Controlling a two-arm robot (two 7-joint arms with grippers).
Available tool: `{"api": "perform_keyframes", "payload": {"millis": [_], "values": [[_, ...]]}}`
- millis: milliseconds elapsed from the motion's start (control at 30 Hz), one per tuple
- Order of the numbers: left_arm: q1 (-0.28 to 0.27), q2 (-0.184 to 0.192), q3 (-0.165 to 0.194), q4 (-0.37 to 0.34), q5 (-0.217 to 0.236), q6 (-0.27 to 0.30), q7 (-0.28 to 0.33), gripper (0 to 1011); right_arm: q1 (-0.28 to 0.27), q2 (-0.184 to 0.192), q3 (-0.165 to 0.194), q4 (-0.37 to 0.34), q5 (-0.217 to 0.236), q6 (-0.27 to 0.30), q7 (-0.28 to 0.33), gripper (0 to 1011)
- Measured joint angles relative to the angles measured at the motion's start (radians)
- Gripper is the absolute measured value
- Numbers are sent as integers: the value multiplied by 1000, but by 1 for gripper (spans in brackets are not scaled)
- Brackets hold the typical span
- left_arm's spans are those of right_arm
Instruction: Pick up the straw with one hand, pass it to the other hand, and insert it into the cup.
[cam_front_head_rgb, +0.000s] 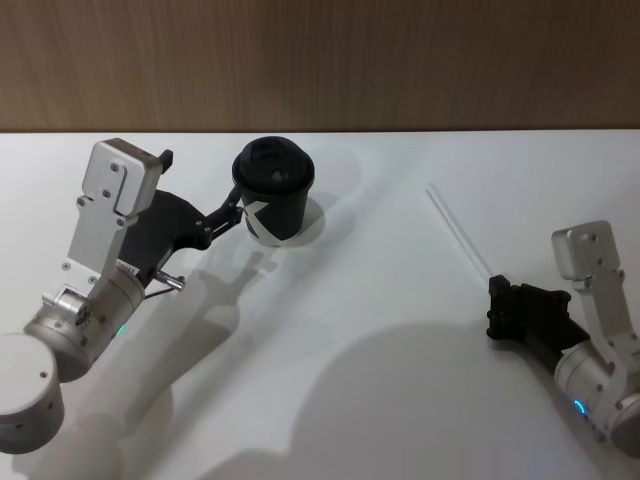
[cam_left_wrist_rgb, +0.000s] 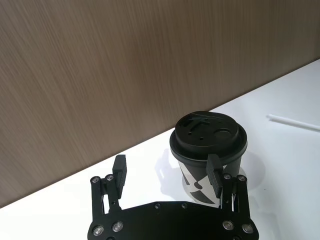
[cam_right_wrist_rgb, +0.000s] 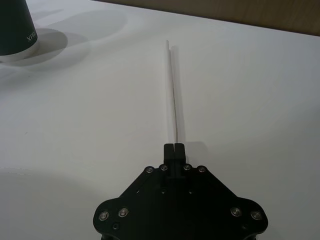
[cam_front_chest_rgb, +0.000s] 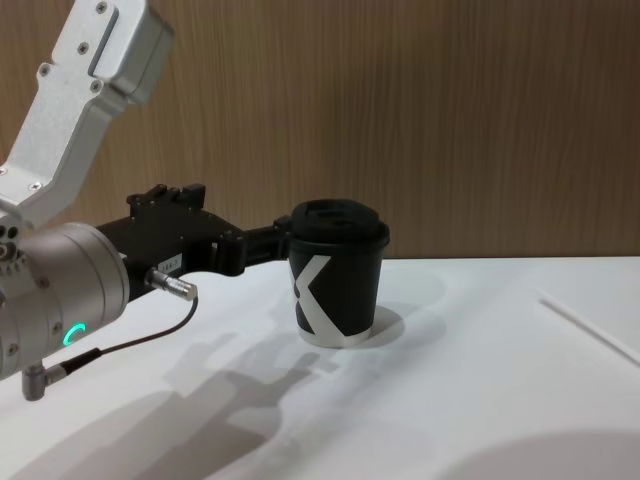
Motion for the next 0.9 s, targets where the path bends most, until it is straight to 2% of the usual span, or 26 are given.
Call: {"api": "perform_keyframes", "payload": {"millis": [367,633,900], "values": [[0,0,0,0,0,0,0,1003,10,4,3,2,-32,-71,-3,2],[0,0,0,0,0,0,0,1003,19,17,4,-11,-61,-148,4,2],[0,0,0,0,0,0,0,1003,25,44,3,-41,-79,-252,49,2]]}}
